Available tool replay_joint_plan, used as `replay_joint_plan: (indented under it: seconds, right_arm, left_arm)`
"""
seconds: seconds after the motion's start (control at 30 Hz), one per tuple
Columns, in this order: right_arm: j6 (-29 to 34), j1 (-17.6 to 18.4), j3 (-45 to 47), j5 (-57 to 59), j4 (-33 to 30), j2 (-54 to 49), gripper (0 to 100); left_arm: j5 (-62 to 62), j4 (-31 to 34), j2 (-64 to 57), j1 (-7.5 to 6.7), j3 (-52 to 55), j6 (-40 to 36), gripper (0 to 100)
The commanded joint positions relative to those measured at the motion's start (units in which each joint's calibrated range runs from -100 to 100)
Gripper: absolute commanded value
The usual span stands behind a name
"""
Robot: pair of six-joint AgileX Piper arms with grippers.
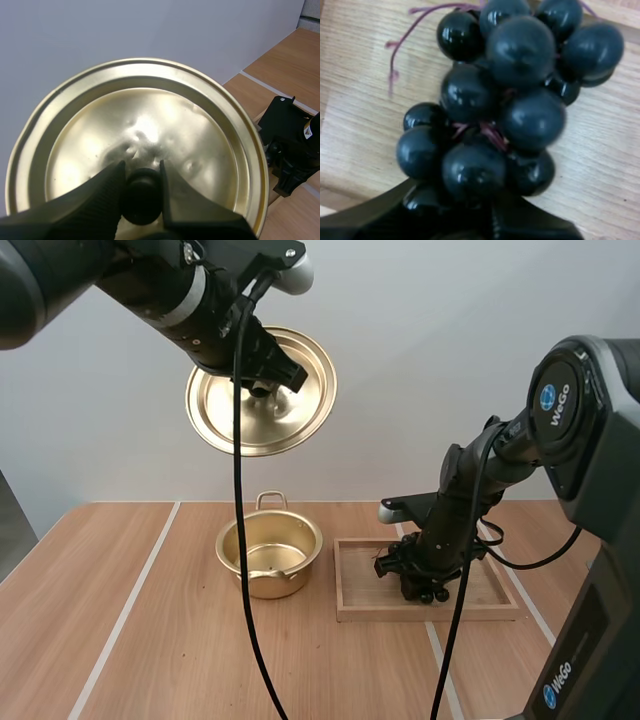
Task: Open the pot, put the grape inside, and close it
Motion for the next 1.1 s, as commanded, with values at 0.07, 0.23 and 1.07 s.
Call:
replay_joint_plan:
  seconds: [0.07, 0.23, 1.07]
  right_arm:
    - [-0.6, 0.0, -0.1, 0.0, 0.3, -0.3, 0]
    - [-1.2, 0.0, -0.4, 0.4, 0.2, -3.0, 0]
    - [-4.3, 3.3, -19.1, 21.9, 0.9, -20.0, 0]
  left_arm:
    - [-0.7, -1.3, -0.4, -0.18, -0.5, 0.0, 0]
    - [-0.7, -1.3, -0.4, -0.18, -0.5, 0.0, 0]
    - [-14.5, -1.8, -13.4, -0.18, -3.4, 0.0, 0]
